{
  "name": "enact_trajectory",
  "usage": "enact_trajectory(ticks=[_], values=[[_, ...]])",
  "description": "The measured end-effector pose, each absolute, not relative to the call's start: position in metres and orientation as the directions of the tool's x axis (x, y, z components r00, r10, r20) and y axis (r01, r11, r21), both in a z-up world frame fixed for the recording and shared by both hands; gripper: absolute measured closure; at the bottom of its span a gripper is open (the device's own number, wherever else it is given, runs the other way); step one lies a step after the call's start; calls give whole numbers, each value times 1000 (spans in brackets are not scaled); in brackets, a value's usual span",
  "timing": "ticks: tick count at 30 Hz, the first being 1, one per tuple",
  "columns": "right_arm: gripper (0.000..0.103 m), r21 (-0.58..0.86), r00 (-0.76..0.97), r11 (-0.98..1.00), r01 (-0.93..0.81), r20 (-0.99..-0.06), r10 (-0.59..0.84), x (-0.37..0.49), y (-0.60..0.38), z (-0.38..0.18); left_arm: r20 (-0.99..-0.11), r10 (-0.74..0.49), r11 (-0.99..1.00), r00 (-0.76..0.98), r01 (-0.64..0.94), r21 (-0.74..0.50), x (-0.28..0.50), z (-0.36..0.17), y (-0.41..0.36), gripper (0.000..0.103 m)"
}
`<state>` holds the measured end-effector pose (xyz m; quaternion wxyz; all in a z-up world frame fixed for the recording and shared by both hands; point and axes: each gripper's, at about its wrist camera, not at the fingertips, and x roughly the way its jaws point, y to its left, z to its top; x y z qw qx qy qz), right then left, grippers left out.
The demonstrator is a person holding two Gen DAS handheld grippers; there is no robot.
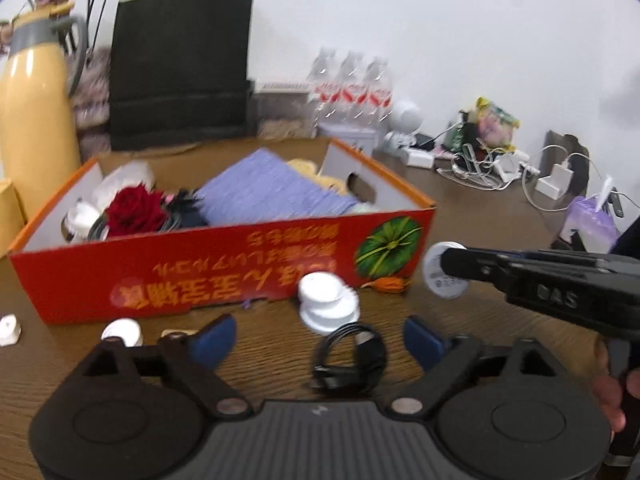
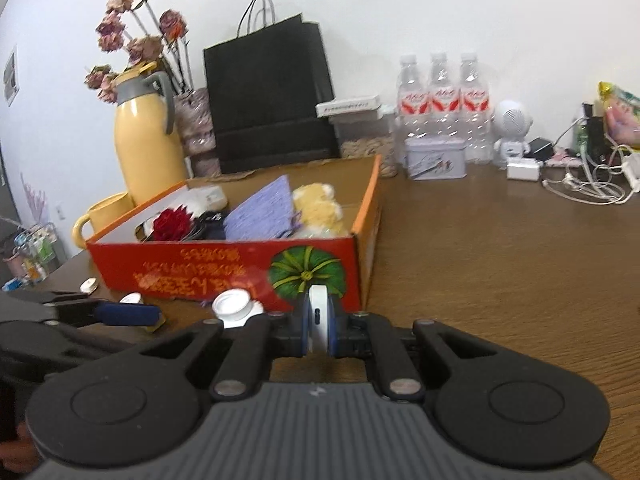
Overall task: Organize objects
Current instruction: 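Grasp the coiled black cable with the left tool while the right tool holds the white case, then carry the black cable and white case over the box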
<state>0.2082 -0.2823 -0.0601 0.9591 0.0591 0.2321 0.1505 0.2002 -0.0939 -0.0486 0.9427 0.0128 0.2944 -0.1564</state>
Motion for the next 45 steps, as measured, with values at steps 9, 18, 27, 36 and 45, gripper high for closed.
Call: enact_trajectory(ticks=[9,18,27,36,45], values=[[93,182,861,952,-246,-410,300,205,-289,-56,-624,-169,973,763,230,18,209,-63,-124,14],[93,158,857,950,-268,-412,310,201,-284,-57,-625,-182,977,759,214,-25,207,-62,-116,65],[93,150,856,949,-278,-410,316,200,-283,-57,-602,-170,982,780,189,-32,205,-57,-110,65],[93,129,863,947,-295,-390,322,192,-277,-55,-568,-169,983,806,176,-43,190,-49,-101,66],[93,118,864,944,-309,-379,331,172,-258,-52,-543,-148,989,827,139,-57,170,-35,-77,66]])
